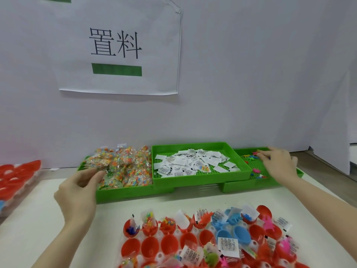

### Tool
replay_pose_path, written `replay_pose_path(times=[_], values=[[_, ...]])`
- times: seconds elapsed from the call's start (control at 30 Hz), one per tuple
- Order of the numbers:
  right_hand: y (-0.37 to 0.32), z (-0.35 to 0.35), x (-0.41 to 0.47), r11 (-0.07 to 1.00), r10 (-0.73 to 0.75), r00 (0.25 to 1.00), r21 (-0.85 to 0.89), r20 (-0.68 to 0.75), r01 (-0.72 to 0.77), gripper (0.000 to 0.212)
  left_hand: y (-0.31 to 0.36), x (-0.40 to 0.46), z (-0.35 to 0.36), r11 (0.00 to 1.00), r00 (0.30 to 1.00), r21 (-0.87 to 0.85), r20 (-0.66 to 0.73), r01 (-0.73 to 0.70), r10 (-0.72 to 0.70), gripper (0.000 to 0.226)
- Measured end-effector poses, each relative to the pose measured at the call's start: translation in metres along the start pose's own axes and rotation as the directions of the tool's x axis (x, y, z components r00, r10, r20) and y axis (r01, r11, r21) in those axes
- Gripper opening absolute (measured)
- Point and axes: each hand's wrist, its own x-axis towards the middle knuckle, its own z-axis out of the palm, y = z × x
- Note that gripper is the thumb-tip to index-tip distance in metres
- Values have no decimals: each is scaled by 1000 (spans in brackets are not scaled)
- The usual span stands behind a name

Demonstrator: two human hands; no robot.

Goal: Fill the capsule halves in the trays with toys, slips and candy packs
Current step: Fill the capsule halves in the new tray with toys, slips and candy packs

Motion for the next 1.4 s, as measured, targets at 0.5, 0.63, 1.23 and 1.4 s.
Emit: replay_pose_path(times=[0.5,0.63,1.23,1.4], values=[[-117,6,-28,941,-338,807,171,485,291,63,72,-45,-35,895,998,-446,55,32,-8,19],[-127,9,-31,945,-302,875,242,379,221,17,78,-52,-34,901,996,-434,84,17,22,20],[-125,-6,-25,832,-247,877,554,413,-26,16,87,-61,-25,887,965,-441,260,135,-18,16],[-121,-9,-26,809,-279,837,584,470,-59,19,89,-62,-25,893,959,-421,282,160,-39,16]])
